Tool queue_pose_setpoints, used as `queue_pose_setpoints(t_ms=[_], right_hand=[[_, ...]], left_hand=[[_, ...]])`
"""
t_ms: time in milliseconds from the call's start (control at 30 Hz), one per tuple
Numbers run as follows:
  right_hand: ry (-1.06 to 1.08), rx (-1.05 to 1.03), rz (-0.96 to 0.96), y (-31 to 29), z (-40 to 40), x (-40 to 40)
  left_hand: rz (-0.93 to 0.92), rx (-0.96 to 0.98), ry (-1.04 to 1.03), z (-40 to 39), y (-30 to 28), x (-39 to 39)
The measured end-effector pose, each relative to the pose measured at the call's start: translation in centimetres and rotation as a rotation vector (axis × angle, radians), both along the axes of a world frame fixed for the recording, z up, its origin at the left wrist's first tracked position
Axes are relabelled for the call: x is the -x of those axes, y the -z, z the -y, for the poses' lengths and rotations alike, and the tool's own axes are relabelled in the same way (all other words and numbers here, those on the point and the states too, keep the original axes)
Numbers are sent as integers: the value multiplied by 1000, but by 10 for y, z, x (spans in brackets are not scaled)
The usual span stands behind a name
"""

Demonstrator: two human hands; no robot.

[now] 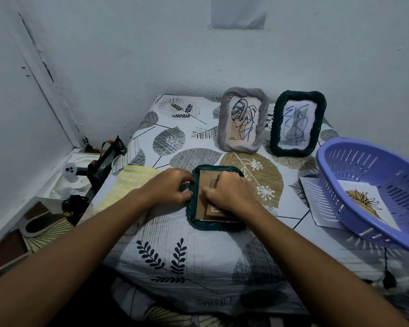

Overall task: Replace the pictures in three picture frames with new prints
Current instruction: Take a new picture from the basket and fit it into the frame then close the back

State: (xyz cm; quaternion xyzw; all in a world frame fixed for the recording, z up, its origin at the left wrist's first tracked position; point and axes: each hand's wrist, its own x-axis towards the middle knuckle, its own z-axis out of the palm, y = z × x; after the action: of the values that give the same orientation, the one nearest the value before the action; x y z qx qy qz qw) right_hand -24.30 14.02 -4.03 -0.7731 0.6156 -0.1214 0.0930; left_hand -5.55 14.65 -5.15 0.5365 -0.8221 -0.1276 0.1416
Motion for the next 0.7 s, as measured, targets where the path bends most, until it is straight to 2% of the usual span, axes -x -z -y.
queue_pose_setpoints(t_ms=[233,367,433,567,700], right_hand=[[-49,75,-129,0,-1,1],[-55,34,-119,4,1,4],[-44,0,-52,4,5,9],[15,18,217,-9,19,34],[-47,-70,288,-13,33,60]], left_hand=[[9,-6,4,1,-1,0],[24,2,3,4,1,0],[30,3,-17,6,3,0],[11,9,-44,9,6,3],[40,-28,0,11,8,8]])
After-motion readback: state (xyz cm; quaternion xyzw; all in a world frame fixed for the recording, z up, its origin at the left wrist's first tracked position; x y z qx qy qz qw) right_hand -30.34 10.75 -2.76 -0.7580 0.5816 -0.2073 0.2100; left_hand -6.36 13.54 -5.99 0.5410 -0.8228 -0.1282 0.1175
